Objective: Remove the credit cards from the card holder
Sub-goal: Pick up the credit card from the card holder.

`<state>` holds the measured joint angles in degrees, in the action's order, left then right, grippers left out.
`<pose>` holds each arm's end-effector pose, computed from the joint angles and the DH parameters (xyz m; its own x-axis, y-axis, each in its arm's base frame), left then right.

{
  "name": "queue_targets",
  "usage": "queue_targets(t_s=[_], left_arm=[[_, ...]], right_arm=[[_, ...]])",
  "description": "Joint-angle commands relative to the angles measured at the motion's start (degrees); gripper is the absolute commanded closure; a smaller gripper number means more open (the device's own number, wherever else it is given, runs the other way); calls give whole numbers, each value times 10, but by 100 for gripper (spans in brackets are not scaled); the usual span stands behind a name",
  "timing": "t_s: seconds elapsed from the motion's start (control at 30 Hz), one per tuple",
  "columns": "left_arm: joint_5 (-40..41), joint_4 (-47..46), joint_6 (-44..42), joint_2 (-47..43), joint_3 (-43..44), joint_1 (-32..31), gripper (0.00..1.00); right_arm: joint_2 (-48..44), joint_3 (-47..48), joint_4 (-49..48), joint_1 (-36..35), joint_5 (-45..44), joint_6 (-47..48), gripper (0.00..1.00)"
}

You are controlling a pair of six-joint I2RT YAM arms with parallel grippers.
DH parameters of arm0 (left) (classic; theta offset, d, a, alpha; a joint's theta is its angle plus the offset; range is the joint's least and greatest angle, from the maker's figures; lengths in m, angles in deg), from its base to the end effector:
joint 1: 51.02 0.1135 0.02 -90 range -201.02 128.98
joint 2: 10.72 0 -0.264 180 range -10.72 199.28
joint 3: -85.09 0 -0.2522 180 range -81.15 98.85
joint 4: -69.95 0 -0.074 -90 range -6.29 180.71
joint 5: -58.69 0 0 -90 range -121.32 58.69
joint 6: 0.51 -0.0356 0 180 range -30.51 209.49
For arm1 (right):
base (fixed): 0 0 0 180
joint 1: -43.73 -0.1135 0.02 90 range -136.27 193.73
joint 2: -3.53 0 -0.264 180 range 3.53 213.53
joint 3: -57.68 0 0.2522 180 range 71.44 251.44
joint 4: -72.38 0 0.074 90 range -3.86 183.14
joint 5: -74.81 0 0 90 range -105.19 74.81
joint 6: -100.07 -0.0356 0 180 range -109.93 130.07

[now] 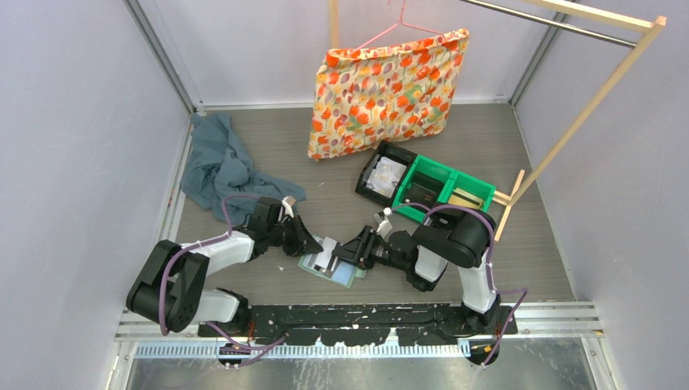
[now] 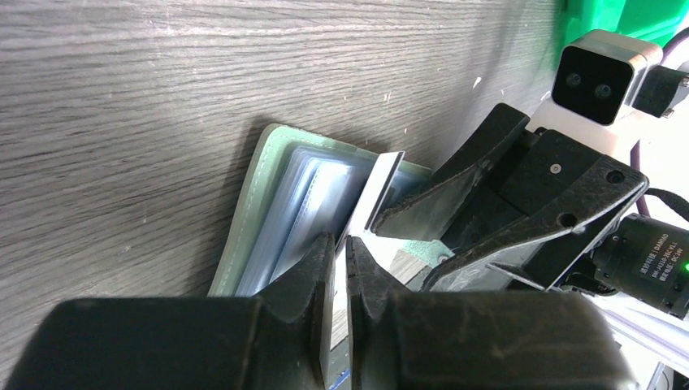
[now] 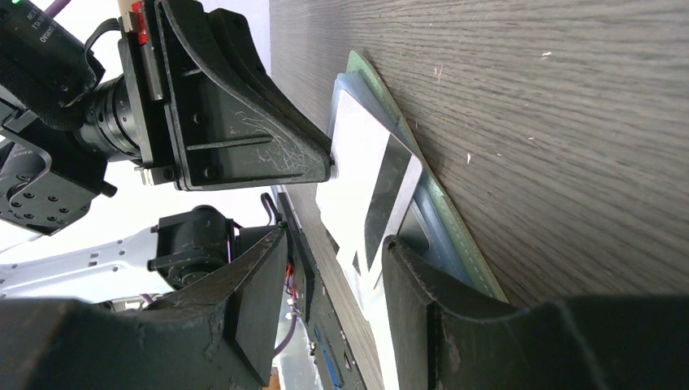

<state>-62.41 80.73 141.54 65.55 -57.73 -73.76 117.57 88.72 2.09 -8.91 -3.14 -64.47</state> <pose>0.1962 -0.1022 0.1310 -0.9368 -0.3395 -0.0849 -0.1637 0.6396 -0.7511 0.1546 0.2147 0.0803 -0.9039 0.3693 -0.2158 -0.1115 0.2836 0.9524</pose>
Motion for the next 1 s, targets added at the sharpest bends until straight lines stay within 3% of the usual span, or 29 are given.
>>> queue_targets(t_s=[0.0,0.3,0.8,0.97], left_arm=[[-49,-14,5,-16,-5,-5,89],[-52,10,3,-50,-5,-6,86],[-50,12,-6,-14,6,-30,86],[-35,30,-10,-28,11,-31,98]], right_arm=[[15,11,20,-2,-5,12,48],[18,12,20,-3,-3,11,48],[16,13,20,-2,-2,12,48],[14,12,20,-2,-2,12,48]])
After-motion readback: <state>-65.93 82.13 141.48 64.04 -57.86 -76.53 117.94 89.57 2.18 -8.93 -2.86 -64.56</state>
